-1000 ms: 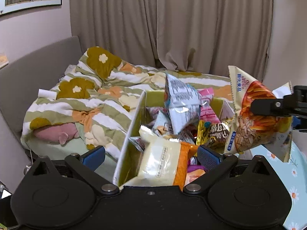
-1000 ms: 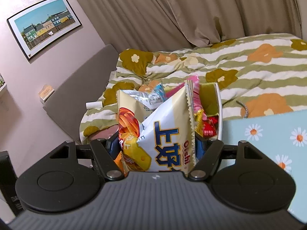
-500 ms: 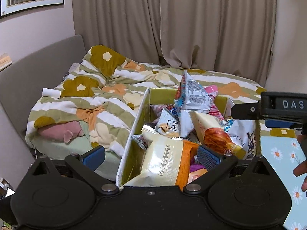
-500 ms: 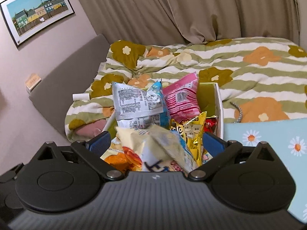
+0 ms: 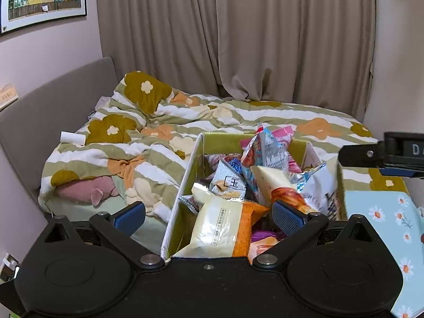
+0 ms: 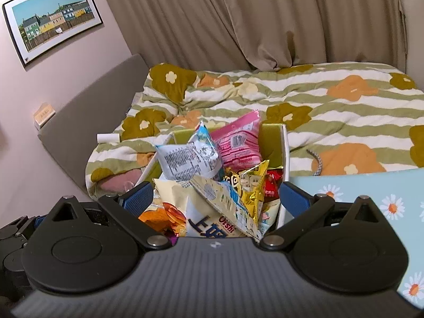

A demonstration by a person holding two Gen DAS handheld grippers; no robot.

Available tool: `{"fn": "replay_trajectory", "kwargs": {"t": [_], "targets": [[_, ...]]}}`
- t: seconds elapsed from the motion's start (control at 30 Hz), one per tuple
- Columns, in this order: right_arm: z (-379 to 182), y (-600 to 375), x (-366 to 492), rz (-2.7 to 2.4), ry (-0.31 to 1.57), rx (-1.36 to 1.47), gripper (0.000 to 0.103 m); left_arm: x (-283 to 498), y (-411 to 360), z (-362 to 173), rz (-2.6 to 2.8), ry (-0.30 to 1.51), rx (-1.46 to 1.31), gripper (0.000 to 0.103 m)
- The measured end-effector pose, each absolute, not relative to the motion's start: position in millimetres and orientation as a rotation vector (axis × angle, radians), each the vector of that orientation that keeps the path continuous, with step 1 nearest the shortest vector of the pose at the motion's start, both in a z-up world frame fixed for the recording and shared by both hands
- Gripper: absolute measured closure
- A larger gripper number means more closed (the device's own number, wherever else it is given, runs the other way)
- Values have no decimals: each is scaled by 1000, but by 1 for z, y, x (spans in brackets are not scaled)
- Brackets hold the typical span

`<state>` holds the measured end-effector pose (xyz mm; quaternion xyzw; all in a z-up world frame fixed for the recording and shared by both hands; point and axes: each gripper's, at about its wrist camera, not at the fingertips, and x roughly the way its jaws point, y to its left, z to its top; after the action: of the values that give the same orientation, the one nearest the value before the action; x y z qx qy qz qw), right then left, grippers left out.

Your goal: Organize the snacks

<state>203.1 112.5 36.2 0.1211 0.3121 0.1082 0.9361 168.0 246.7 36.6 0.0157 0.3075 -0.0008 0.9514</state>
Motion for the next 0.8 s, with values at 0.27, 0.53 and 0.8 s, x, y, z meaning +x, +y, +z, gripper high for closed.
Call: {"fn": "replay_trajectory", "kwargs": {"t": [0.27,0.53,0.8], "targets": [[70,89,156,157,596,209,0,130,230,80,-13,513,7,0],[83,59,90,-21,577,85,0,97,199,91,-79,462,54,0],[70,46,37,-148,574,19,0,66,178,80,-150,471,74,0]]}}
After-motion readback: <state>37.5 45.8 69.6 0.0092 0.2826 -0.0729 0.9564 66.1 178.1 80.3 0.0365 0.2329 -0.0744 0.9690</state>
